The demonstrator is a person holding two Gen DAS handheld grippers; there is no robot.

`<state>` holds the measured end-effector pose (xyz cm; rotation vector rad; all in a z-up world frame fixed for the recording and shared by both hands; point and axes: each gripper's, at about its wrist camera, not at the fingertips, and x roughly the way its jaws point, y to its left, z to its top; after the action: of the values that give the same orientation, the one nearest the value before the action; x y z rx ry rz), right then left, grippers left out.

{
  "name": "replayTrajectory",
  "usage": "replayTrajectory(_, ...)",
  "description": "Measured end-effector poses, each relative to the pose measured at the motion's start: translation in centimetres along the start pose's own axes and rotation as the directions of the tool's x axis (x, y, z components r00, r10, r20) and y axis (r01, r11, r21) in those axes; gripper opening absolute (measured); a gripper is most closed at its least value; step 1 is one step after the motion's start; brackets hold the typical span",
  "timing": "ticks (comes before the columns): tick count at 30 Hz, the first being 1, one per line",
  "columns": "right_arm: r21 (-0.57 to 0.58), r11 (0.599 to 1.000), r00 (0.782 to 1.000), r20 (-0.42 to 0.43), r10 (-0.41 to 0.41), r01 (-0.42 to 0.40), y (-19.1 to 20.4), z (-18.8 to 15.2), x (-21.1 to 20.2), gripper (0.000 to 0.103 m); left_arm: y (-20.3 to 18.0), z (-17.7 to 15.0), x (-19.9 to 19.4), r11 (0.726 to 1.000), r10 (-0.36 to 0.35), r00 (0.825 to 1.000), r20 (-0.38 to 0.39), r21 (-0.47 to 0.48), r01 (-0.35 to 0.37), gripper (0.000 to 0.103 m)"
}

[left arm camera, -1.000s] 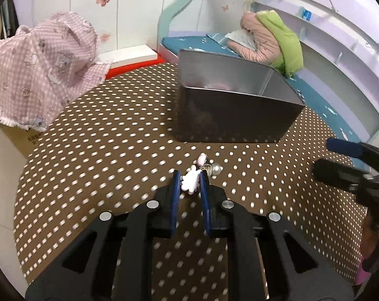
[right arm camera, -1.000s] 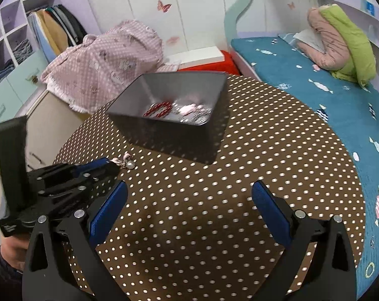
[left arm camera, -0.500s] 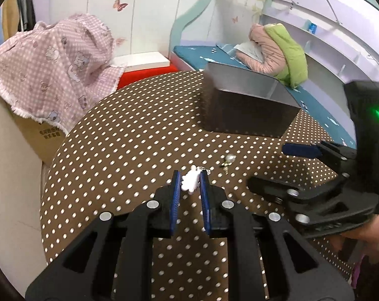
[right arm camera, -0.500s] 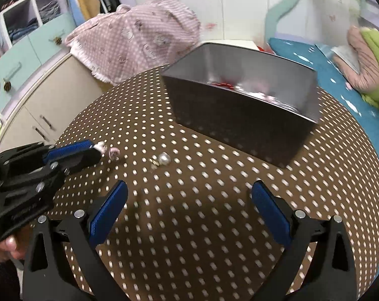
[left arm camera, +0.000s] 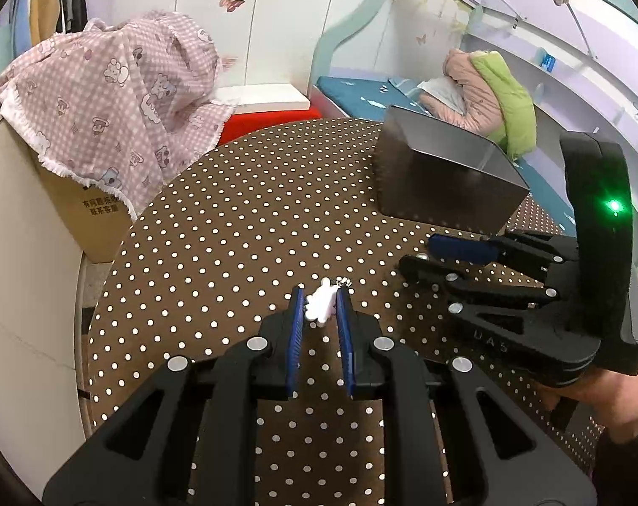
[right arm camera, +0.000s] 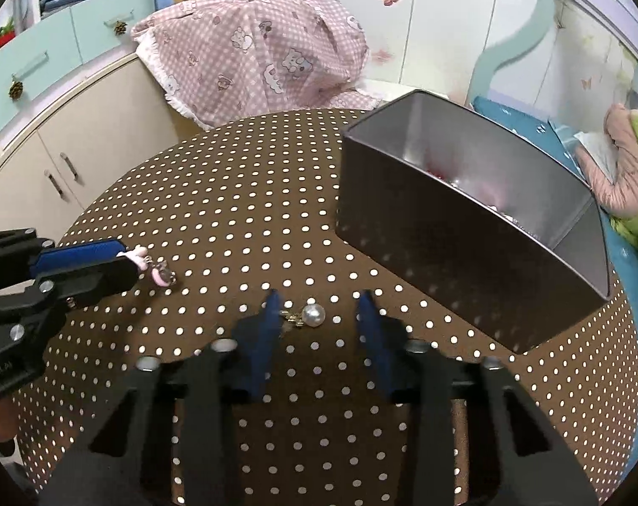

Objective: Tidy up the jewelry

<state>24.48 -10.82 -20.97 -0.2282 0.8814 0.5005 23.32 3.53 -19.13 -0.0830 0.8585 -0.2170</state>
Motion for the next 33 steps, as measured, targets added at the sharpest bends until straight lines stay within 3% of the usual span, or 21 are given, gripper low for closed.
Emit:
replayTrajectory(1, 0.003, 1.0, 1.0, 0.0, 0.005, -0.005, -0.1, 0.0, 0.0, 0.018, -0.1, 0.0, 0.0, 1.0, -0.001, 1.0, 0.0, 0.001, 0.001, 0.015)
replayTrajectory(6, 0.042, 0.998, 0.998, 0.018, 0.052, -0.052, -0.8, -0.5, -0.9, 0.013, -0.6, 0.2, -0.4, 1.0, -0.01, 1.0, 0.01, 0.002, 0.01, 0.015)
replayTrajectory(18, 0.101, 0.986, 0.987, 0.097, 0.125, -0.134, -2.6, -0.5, -6.0, 0.013, -1.8, 1.8, -1.8, 1.0, -0.022, 0.999, 0.05, 0.018, 0.021, 0.015)
replayTrajectory(26, 0.097, 0.988, 0.967, 0.238, 0.09, -0.116, -4.7, 3.5, -12.8, 0.013, -4.1, 6.6, -4.9, 0.996, -0.052, 0.987, 0.155, 0.084, 0.039, 0.015)
replayTrajectory(33, 0.094, 0.993, 0.949, 0.313, 0.044, -0.077, -7.2, 7.2, -15.8, 0.013, -6.7, 12.5, -6.8, 0.988, -0.094, 0.967, 0.236, 0.141, 0.061, 0.015)
